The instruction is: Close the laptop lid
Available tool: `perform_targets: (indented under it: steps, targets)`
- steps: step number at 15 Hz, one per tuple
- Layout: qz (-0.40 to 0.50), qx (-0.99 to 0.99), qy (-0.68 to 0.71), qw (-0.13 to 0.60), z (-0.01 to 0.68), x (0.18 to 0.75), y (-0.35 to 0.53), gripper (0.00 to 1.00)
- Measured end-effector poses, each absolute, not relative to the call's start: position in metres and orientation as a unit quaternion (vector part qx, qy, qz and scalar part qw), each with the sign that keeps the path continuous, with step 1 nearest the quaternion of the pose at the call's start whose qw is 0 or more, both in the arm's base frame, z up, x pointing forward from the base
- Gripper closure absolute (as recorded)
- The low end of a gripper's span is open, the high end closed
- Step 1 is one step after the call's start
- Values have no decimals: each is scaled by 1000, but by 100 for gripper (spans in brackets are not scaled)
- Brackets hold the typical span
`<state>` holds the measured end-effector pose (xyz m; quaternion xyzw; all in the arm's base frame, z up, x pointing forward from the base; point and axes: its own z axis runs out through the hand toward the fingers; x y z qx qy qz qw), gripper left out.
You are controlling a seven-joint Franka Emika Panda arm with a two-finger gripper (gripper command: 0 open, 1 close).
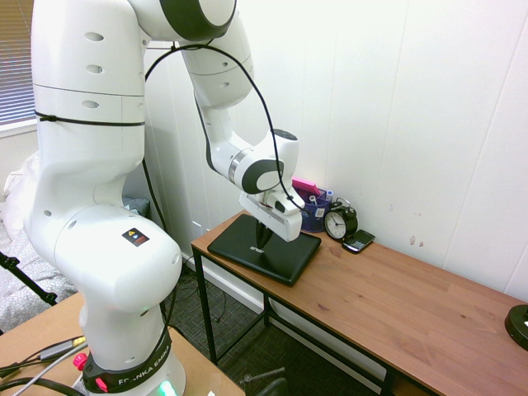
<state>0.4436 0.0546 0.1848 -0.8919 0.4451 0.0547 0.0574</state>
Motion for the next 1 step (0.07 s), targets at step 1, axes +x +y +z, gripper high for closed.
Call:
perform_targets:
  steps: [1]
  targets:
    - [54,-891,446,62,185,444,53,100]
